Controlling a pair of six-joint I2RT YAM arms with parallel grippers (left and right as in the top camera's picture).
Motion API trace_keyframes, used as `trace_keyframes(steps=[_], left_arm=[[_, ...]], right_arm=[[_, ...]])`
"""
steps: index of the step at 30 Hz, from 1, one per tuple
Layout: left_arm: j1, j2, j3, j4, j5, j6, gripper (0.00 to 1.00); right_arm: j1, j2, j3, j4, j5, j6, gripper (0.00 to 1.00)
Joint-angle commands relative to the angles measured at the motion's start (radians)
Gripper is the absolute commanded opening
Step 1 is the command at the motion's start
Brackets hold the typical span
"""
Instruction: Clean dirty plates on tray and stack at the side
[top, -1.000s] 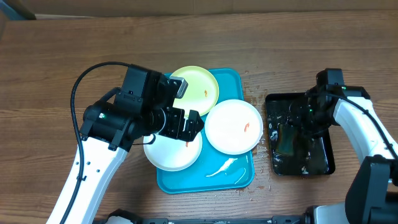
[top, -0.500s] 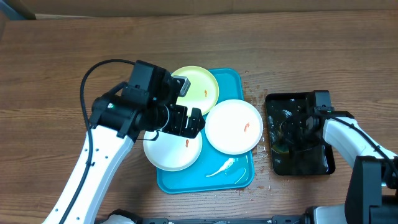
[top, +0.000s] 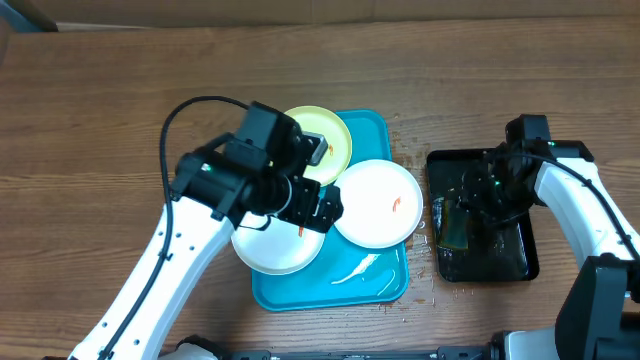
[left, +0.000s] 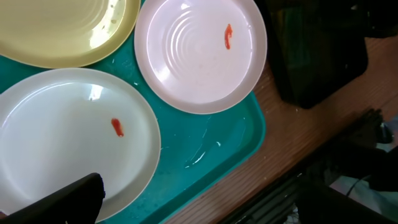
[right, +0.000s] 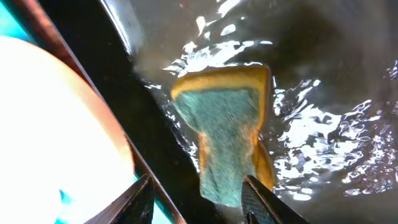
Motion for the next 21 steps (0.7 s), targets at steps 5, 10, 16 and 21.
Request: trace_keyframes(steps=[5, 10, 16, 21], left_arm=[[-0.06, 0.043, 0.018, 0.002, -0.254, -0.263, 1.0], [-0.06, 0.087, 0.018, 0.002, -0.262, -0.28, 1.0], [-0.06, 0.171, 0.018, 0.003, -0.257, -0.271, 1.0], [-0.064, 0.264, 0.018, 0.078, -0.037, -0.067, 0.95]], right_arm=[[0.063, -0.001, -0.119, 0.142, 0.09, 0.093, 0.33], [0.12, 0.013, -0.22, 0.266, 0.232, 0.196, 0.23], [0.123, 0.014, -0.241, 0.301, 0.249, 0.209, 0.04], [0.123, 0.014, -0.241, 0.3, 0.249, 0.209, 0.04]])
